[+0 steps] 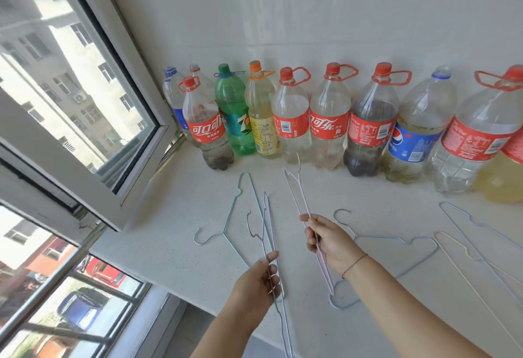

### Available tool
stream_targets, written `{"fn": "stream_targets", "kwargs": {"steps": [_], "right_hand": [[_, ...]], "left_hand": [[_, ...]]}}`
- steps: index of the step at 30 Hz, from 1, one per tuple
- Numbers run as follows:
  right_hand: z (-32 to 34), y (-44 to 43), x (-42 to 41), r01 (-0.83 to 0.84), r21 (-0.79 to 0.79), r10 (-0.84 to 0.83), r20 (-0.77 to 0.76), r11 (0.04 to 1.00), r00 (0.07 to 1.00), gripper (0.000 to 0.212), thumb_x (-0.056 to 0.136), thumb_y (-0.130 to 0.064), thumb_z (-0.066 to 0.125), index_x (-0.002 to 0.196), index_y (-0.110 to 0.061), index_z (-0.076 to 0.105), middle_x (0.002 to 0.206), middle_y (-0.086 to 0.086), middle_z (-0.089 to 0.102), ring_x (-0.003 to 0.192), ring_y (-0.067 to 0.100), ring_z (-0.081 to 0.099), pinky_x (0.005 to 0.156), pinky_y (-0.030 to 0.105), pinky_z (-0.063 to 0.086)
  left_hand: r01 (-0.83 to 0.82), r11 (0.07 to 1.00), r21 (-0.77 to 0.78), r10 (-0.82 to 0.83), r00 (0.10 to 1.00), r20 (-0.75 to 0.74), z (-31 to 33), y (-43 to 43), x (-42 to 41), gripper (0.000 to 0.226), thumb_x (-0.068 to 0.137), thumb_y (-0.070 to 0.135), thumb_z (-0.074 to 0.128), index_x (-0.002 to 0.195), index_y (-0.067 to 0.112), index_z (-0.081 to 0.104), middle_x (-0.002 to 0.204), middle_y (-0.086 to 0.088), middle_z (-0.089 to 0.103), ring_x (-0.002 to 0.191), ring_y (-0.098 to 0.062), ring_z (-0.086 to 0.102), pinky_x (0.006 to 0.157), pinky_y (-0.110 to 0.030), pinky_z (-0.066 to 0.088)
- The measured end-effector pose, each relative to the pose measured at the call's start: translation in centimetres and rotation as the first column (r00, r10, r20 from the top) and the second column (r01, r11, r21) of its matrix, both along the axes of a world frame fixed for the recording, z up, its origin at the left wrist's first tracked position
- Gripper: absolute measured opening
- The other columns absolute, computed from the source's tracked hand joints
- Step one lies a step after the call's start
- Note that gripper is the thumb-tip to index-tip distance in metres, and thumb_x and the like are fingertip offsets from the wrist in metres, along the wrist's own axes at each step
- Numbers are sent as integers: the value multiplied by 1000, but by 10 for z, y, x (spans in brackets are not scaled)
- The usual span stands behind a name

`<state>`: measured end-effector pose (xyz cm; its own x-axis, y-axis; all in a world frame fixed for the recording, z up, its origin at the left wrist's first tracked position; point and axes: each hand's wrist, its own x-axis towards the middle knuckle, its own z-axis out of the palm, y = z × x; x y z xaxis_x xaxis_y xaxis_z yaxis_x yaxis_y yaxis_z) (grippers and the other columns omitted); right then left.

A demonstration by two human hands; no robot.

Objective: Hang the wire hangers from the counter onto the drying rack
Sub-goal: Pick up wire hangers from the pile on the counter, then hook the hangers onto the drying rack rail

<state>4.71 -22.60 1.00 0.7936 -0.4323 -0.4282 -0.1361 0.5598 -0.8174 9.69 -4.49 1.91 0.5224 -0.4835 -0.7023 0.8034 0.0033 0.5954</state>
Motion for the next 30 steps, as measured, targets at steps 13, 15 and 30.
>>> {"fn": "stream_targets", "kwargs": {"steps": [13, 15, 30], "right_hand": [[92, 19, -89, -293, -61, 299, 162, 954, 941, 22, 97, -16, 43, 104, -10, 63, 55, -1, 43, 47, 8, 36, 54, 21, 34], [113, 26, -105, -352, -93, 364, 200, 931, 910, 22, 96, -17, 44, 104, -10, 63, 57, -1, 43, 47, 8, 37, 52, 19, 36], [250, 170, -200, -770, -116, 725, 446, 628, 524, 39, 78, -24, 56, 111, -2, 63, 62, 5, 43, 55, 13, 37, 61, 29, 32]], "left_hand": [[-217, 974, -69, 227, 946, 230, 84, 23, -99, 28, 100, 11, 35, 113, 17, 59, 56, 5, 49, 41, -6, 39, 40, -15, 30], [-263, 961, -82, 276, 921, 276, 101, 32, -121, 27, 100, 10, 35, 112, 17, 58, 55, 5, 50, 40, -6, 41, 39, -15, 31], [-529, 822, -212, 549, 638, 540, 232, 177, -276, 27, 96, 13, 44, 116, 12, 62, 59, 0, 55, 44, -7, 42, 39, -17, 27]]}}
